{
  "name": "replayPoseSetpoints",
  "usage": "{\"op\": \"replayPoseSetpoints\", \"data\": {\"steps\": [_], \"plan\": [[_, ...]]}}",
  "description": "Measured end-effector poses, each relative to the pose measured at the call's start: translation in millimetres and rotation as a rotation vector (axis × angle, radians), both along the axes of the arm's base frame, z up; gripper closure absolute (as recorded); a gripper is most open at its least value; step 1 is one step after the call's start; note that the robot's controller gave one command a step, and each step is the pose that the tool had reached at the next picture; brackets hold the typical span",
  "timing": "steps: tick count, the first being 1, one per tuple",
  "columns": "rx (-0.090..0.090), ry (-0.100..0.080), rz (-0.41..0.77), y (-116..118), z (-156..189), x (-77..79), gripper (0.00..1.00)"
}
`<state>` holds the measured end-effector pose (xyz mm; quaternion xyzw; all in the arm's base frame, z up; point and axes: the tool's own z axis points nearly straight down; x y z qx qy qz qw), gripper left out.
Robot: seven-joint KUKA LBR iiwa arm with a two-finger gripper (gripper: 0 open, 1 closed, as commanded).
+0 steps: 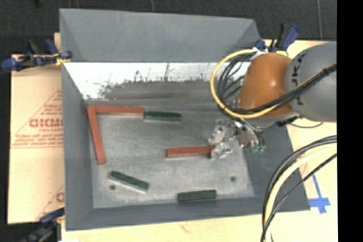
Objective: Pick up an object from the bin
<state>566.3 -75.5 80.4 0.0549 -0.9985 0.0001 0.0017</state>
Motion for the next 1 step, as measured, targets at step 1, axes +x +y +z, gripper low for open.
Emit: {"op": "replayPoseSetpoints", "data": {"steps": [1], "plan": [[-0.002, -0.012, -0.003, -9.9, 151.5, 17.7, 1.00]]}}
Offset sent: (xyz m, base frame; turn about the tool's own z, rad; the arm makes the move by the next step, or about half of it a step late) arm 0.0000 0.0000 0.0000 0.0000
